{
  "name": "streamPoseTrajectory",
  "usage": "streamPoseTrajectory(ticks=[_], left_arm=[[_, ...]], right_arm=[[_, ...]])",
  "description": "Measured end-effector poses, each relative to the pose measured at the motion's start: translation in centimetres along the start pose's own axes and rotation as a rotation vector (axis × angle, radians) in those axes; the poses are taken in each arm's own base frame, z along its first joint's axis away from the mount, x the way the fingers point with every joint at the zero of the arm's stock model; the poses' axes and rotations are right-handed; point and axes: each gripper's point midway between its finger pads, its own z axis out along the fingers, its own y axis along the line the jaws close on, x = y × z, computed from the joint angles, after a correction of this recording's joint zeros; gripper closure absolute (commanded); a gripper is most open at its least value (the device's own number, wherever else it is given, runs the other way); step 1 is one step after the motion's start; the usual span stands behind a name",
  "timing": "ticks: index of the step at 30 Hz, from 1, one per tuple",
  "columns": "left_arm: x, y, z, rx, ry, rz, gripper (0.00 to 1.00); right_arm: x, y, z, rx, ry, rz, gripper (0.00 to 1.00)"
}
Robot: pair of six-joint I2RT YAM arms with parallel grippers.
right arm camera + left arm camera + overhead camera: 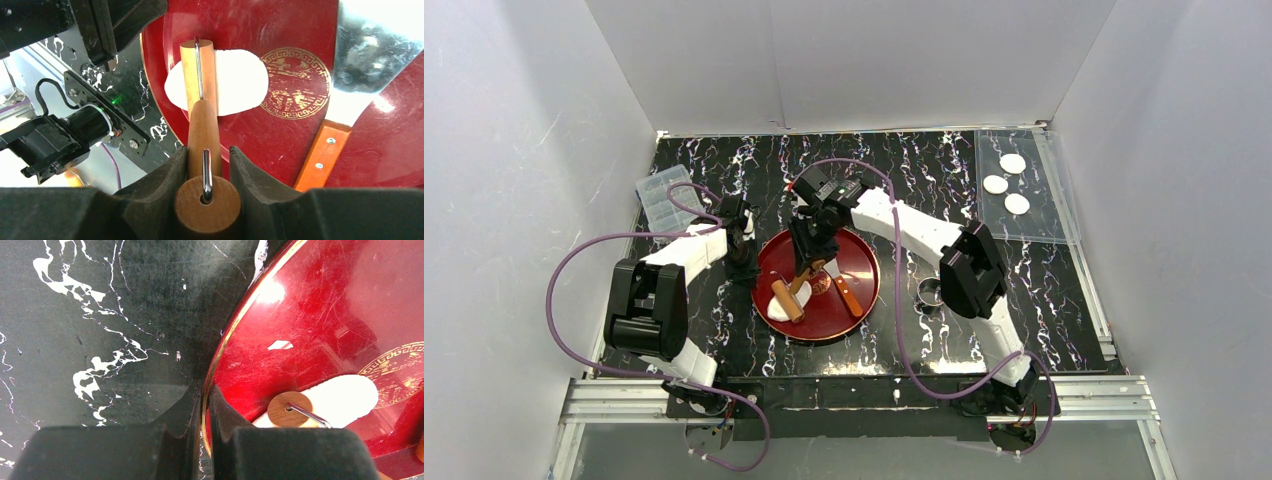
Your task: Roll out the dumpling wrappers from the dough
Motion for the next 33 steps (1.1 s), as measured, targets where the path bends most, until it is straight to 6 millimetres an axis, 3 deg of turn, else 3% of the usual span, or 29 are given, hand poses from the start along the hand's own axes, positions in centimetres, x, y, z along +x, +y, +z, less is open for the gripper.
streamPoseTrajectory(ticks=[6,13,25,33], left_arm=[[0.0,0.0,0.0,0.000,0.001,0.000,1.00],[0.0,0.0,0.0,0.002,0.002,-0.001,1.00],[0.0,0.0,0.0,0.002,0.002,0.003,1.00],[0.0,0.0,0.0,0.003,0.002,0.003,1.00]], right_arm=[[-0.1,-1.9,-0.3,0.004,0.009,0.044,0.99],[-0.5,-4.8,-2.2,0.043,-0.010,0.093,0.99],[-0.9,-1.2,-1.5,0.043,-0.012,0.042,0.99],[-0.5,-1.5,-0.6,0.022,-0.001,0.074,0.99]])
